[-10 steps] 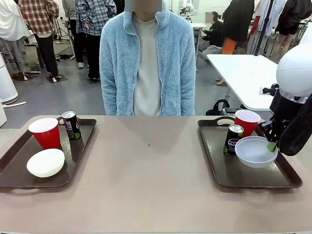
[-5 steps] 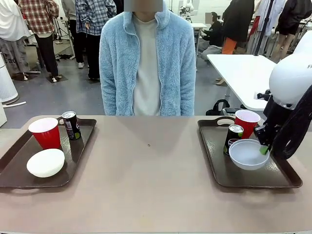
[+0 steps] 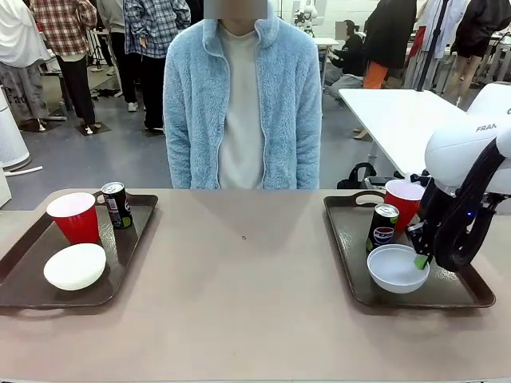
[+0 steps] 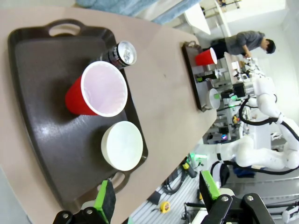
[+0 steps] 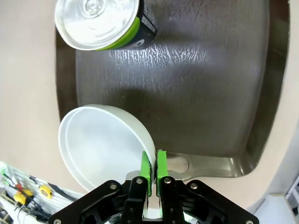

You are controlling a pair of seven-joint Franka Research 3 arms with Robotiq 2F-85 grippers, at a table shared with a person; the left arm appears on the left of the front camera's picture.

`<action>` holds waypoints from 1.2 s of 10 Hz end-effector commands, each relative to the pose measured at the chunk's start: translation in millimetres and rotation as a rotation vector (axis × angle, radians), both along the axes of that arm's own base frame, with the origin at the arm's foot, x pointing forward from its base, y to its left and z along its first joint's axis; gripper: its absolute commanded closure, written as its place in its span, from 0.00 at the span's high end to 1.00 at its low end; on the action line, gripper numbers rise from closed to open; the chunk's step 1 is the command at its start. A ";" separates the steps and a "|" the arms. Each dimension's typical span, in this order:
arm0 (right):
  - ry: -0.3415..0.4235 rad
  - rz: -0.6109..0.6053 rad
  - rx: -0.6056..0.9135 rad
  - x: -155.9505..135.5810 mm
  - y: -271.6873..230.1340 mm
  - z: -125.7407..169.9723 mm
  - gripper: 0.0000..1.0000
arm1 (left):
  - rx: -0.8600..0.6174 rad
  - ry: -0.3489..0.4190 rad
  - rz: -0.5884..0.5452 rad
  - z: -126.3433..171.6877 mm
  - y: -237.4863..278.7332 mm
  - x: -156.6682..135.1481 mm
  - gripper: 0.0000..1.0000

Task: Prepare tableware on both trays.
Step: Pick up a Picnic Bowl from the table and place it on a Handle tray.

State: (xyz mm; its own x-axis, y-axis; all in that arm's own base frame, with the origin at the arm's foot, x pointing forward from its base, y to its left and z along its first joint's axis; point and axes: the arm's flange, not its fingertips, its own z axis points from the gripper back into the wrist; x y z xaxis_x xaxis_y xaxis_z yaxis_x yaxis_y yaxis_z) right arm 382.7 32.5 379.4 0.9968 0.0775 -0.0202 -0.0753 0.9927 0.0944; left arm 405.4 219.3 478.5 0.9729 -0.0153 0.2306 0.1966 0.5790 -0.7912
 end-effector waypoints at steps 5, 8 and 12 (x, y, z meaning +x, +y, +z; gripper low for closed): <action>-0.011 0.041 0.004 4.5 7.5 -7.3 1.00 | 0.000 -0.002 0.015 1.3 -1.9 -1.9 0.95; -0.048 0.031 -0.021 -2.2 12.3 18.8 0.93 | 0.000 -0.002 0.015 1.3 -1.9 -1.9 0.95; -0.055 -0.052 -0.086 -15.1 14.7 79.9 0.94 | 0.000 -0.002 0.015 1.3 -1.9 -1.9 0.95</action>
State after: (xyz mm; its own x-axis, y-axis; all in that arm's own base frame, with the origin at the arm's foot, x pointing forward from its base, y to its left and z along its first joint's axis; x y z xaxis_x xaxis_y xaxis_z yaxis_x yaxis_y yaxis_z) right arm 370.1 45.8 446.4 0.9970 0.0607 0.0484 -0.0628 0.9971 0.0431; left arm 405.4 219.2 478.5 0.9729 -0.0155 0.2305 0.1967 0.5790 -0.7913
